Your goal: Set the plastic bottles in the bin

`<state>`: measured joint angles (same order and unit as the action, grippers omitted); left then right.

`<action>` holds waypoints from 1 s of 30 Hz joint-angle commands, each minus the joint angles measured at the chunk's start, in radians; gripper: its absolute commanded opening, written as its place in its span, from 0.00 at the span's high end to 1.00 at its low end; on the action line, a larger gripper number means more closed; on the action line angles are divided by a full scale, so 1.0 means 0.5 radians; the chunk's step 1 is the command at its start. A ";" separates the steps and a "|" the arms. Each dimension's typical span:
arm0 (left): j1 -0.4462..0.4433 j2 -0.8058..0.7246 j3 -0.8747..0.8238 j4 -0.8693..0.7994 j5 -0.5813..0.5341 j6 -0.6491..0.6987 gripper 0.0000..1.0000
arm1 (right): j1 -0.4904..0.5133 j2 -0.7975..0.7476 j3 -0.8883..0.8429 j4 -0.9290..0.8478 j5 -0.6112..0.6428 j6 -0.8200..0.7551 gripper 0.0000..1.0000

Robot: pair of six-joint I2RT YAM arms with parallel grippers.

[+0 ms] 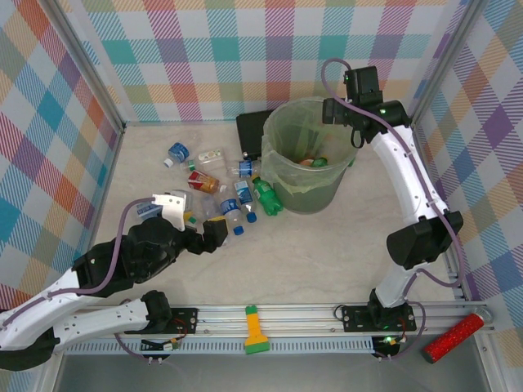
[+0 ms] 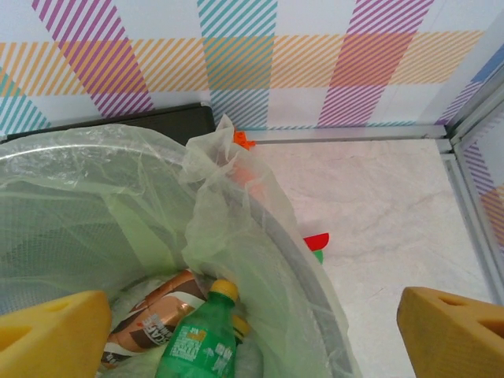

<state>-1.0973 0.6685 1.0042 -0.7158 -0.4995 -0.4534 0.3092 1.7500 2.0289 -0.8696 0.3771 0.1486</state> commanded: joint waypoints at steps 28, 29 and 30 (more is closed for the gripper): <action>0.600 0.547 -0.207 -0.324 0.029 -0.589 0.00 | 0.168 -1.503 -1.587 0.560 -0.913 0.408 0.01; 0.643 0.569 -0.211 -0.351 0.049 -0.582 0.00 | 0.167 -1.530 -1.632 0.576 -0.938 0.412 0.01; 0.678 0.583 -0.212 -0.376 0.054 -0.571 0.00 | 0.167 -1.548 -1.666 0.585 -0.960 0.417 0.01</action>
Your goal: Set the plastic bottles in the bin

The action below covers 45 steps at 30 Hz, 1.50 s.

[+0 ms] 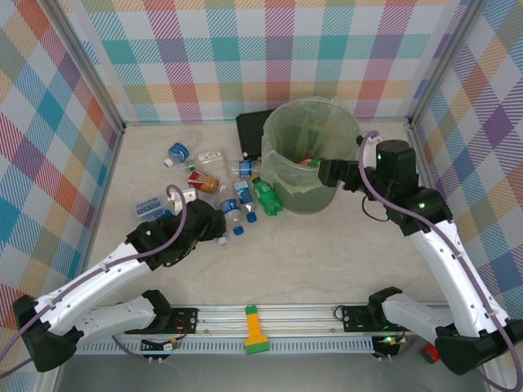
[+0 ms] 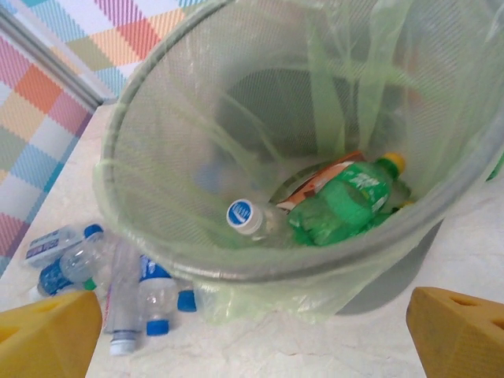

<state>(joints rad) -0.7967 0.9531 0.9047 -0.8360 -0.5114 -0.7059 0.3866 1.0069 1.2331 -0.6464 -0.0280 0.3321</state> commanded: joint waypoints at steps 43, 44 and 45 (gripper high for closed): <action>1.197 0.231 -0.605 0.688 0.596 0.254 0.00 | 0.012 -0.289 -0.743 0.592 -0.823 0.276 0.01; 1.198 0.192 -0.633 0.701 0.632 0.242 0.00 | 0.012 -0.305 -0.751 0.587 -0.832 0.283 0.01; 1.198 0.161 -0.659 0.704 0.659 0.236 0.00 | 0.012 -0.314 -0.753 0.587 -0.837 0.297 0.01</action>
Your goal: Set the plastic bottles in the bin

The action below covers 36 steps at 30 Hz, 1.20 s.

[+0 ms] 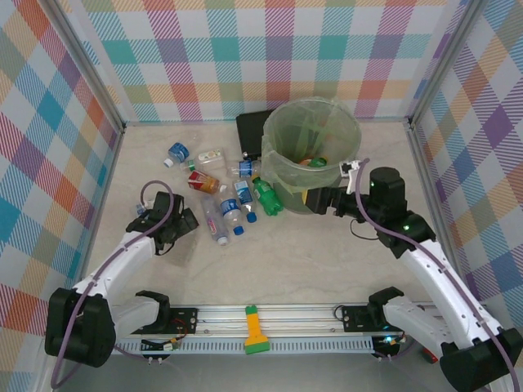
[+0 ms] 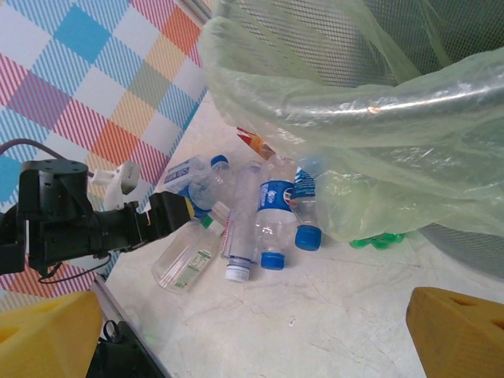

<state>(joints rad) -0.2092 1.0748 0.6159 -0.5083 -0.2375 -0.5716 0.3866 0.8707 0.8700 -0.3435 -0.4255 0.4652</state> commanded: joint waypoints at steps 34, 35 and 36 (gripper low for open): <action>-0.548 -0.251 -0.235 -0.184 0.018 -0.179 0.16 | 0.015 -0.100 -0.024 -0.118 -0.190 0.160 0.01; -0.554 -0.232 -0.229 -0.188 0.008 -0.180 0.19 | 0.016 -0.098 -0.009 -0.131 -0.186 0.163 0.01; -0.557 -0.222 -0.225 -0.190 0.005 -0.181 0.21 | 0.016 -0.097 0.003 -0.140 -0.192 0.166 0.01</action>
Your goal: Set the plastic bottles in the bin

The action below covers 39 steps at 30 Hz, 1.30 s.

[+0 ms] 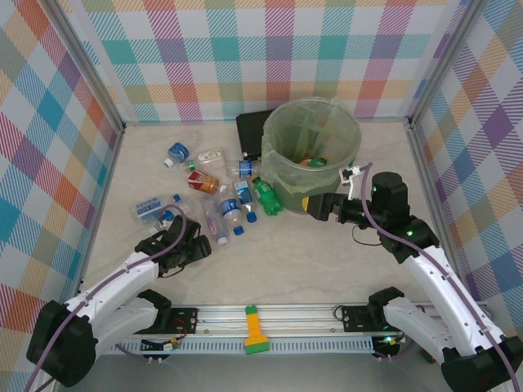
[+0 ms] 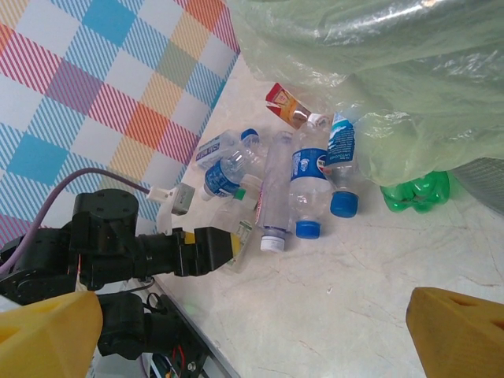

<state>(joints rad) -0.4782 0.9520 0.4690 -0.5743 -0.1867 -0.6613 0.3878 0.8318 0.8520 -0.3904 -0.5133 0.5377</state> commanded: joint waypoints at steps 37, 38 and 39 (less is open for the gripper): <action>-0.043 -0.352 0.488 -0.287 0.158 0.202 0.47 | 0.019 0.107 0.265 0.042 0.016 0.168 0.01; -0.046 -0.384 0.531 -0.274 0.185 0.235 0.47 | 0.019 0.120 0.294 0.049 0.035 0.151 0.01; -0.049 -0.401 0.567 -0.251 0.206 0.260 0.48 | 0.019 0.139 0.325 0.048 0.053 0.130 0.01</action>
<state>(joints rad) -0.4908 0.7845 0.6964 -0.6914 -0.1295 -0.5858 0.3878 0.8906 0.9546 -0.4278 -0.5106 0.6102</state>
